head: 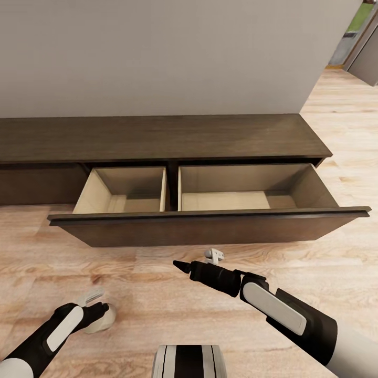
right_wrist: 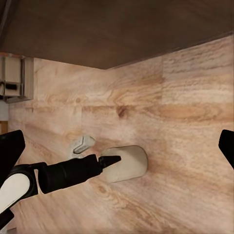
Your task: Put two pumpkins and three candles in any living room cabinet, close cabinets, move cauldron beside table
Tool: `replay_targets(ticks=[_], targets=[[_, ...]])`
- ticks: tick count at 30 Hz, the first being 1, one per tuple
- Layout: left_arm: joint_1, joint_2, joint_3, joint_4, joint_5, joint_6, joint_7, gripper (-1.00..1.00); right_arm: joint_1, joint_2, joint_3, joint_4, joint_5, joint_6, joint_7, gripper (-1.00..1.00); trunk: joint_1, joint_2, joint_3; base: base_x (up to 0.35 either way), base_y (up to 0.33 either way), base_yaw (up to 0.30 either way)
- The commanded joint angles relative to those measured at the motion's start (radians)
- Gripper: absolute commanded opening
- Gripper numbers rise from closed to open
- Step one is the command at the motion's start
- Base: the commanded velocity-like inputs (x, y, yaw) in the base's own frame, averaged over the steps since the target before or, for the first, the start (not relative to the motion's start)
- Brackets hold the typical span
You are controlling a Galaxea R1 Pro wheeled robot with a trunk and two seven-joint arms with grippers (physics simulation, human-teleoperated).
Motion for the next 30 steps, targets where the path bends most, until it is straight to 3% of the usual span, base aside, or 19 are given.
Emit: replay_targets(ticks=[1,18,19,30], targets=[[0.001,0.001,-0.005,-0.003,0.038,-0.007,0.008,1.0,-0.001,-0.001,0.001,-0.002,-0.008,0.001,-0.007,1.0,0.0,0.0,-0.001,0.0,0.0,0.0],[0.001,0.001,-0.004,-0.003,0.038,-0.007,0.008,1.0,-0.001,0.0,0.001,-0.002,-0.007,0.02,-0.007,1.0,0.0,0.0,-0.001,0.0,0.0,0.0],[0.001,0.001,-0.004,-0.002,0.038,-0.007,0.008,-1.0,-0.001,0.0,0.001,-0.002,-0.007,0.02,-0.007,1.0,0.0,0.0,-0.001,0.0,0.0,0.0],[0.001,0.003,-0.003,-0.001,0.039,-0.007,0.008,-1.0,-0.001,0.0,0.001,-0.002,-0.007,0.02,-0.007,1.0,0.0,0.0,-0.001,0.0,0.0,0.0]])
